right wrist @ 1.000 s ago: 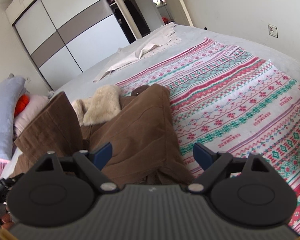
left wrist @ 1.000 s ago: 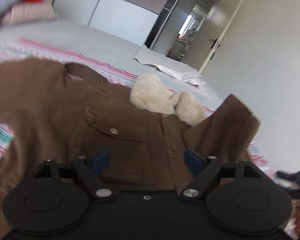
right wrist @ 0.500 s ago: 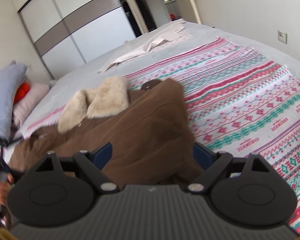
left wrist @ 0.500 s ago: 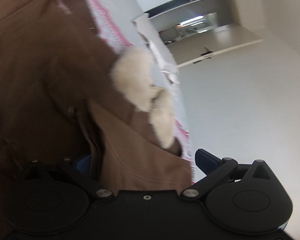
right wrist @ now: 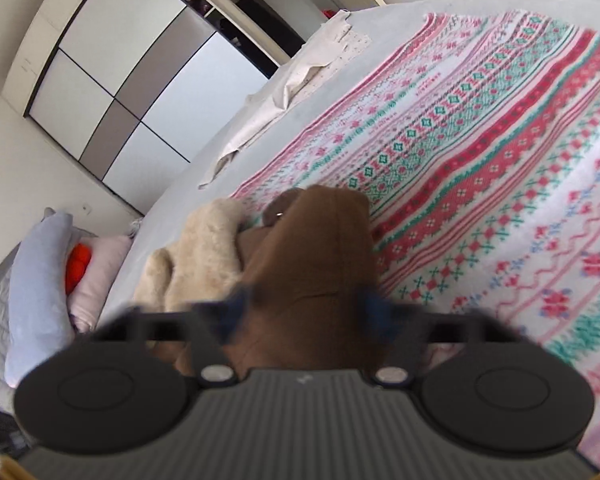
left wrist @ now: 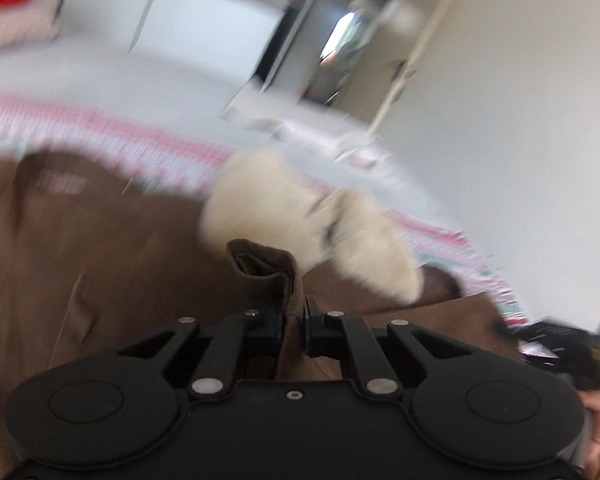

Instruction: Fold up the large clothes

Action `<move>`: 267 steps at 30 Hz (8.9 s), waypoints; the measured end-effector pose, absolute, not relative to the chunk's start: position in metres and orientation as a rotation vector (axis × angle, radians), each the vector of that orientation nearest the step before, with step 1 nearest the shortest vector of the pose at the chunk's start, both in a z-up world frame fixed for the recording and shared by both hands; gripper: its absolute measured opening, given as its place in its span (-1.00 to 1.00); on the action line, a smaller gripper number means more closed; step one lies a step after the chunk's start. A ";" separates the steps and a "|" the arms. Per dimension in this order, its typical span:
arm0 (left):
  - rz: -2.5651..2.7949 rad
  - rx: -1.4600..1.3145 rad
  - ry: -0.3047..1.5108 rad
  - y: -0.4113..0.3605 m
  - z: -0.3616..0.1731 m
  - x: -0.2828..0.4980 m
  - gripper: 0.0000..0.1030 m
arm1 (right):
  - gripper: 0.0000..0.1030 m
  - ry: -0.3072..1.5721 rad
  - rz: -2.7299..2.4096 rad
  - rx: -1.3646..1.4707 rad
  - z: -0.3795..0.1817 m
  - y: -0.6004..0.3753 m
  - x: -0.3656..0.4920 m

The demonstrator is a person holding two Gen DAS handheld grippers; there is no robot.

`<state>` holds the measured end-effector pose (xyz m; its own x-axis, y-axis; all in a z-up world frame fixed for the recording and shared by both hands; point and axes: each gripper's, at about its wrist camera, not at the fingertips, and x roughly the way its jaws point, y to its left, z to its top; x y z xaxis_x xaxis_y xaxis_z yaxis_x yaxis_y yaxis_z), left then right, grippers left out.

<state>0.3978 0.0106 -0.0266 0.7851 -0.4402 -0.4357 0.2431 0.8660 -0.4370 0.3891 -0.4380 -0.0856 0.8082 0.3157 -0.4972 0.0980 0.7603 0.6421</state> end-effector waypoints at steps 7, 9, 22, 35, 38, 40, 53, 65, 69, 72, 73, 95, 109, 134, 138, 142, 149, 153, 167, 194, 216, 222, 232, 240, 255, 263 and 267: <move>-0.369 -0.301 0.597 -0.003 -0.060 0.425 -0.70 | -0.80 0.506 0.101 0.822 -0.088 -0.480 0.377; -0.295 -0.223 0.710 -0.017 -0.082 0.438 -0.57 | -0.59 0.571 0.038 0.783 -0.098 -0.478 0.376; -0.373 0.069 0.515 -0.029 -0.030 0.349 0.21 | 0.15 0.774 0.062 0.259 -0.040 -0.434 0.290; -0.421 0.184 0.609 -0.069 -0.062 0.350 0.21 | -0.43 0.722 -0.073 -0.124 -0.067 -0.382 0.288; -0.439 0.154 0.660 -0.059 -0.077 0.354 0.25 | -0.36 0.838 -0.034 0.120 -0.076 -0.427 0.289; -0.433 0.144 0.667 -0.057 -0.075 0.353 0.25 | -0.36 0.843 -0.009 0.141 -0.080 -0.432 0.284; -0.423 0.029 0.629 -0.032 -0.065 0.342 0.22 | -0.40 0.640 0.065 0.172 -0.034 -0.395 0.259; -0.443 -0.053 0.614 -0.021 -0.083 0.345 0.31 | -0.65 0.799 -0.038 0.116 -0.070 -0.378 0.285; -0.419 -0.093 0.637 -0.009 -0.059 0.340 0.72 | 0.22 0.782 -0.044 0.070 -0.042 -0.354 0.275; -0.403 -0.131 0.613 0.009 -0.033 0.324 0.91 | 0.62 0.747 -0.009 0.088 -0.019 -0.341 0.260; -0.385 -0.147 0.610 0.017 -0.025 0.319 1.00 | 0.77 0.737 -0.009 0.091 -0.013 -0.336 0.256; 0.181 -0.243 0.628 0.204 -0.011 0.244 1.00 | 0.99 0.654 -0.010 0.106 -0.015 -0.239 0.236; 0.416 -0.549 0.514 0.338 -0.060 0.246 0.99 | 0.99 0.746 -0.001 0.077 -0.047 -0.219 0.257; 0.467 -0.799 0.103 0.377 0.009 0.307 -0.84 | 0.99 0.753 -0.017 0.066 -0.054 -0.238 0.265; 0.295 -0.664 -0.009 0.328 0.070 0.304 -0.83 | 0.99 0.744 -0.005 0.082 -0.050 -0.241 0.262; 0.115 -0.545 -0.045 0.269 0.117 0.309 -0.84 | 0.99 0.720 0.003 0.090 -0.043 -0.244 0.257; -0.137 -0.412 0.005 0.156 0.147 0.320 -0.83 | 0.99 0.688 -0.002 0.139 -0.033 -0.254 0.255; -0.244 -0.345 0.061 0.098 0.135 0.332 -0.83 | 0.99 0.668 -0.008 0.172 -0.027 -0.263 0.255; -0.500 -0.176 0.524 -0.040 0.010 0.368 -0.52 | 0.99 0.624 -0.088 0.360 -0.022 -0.331 0.262; -0.088 -0.419 0.625 0.196 -0.061 0.466 0.39 | -0.72 0.718 0.198 0.544 -0.075 -0.305 0.332; -0.024 -0.204 0.468 0.150 -0.038 0.408 -0.53 | 0.03 0.567 0.045 0.211 -0.042 -0.287 0.289; -0.205 -0.019 0.516 0.117 -0.030 0.365 -0.52 | -0.20 0.597 0.092 0.158 -0.041 -0.270 0.291; -0.013 0.134 0.561 0.128 -0.096 0.353 -0.52 | -0.20 0.653 0.101 -0.016 -0.063 -0.237 0.298; 0.091 -0.034 0.607 0.160 -0.095 0.357 -0.56 | -0.02 0.677 0.121 -0.045 -0.061 -0.234 0.289; 0.024 -0.078 0.560 0.149 -0.031 0.247 0.77 | 0.89 0.596 0.170 -0.032 0.000 -0.272 0.204; -0.042 -0.106 0.563 0.168 -0.006 0.159 1.00 | 0.99 0.571 0.165 -0.010 0.016 -0.291 0.138; -0.064 -0.129 0.602 0.180 -0.006 0.134 1.00 | 0.99 0.595 0.177 0.034 0.022 -0.307 0.111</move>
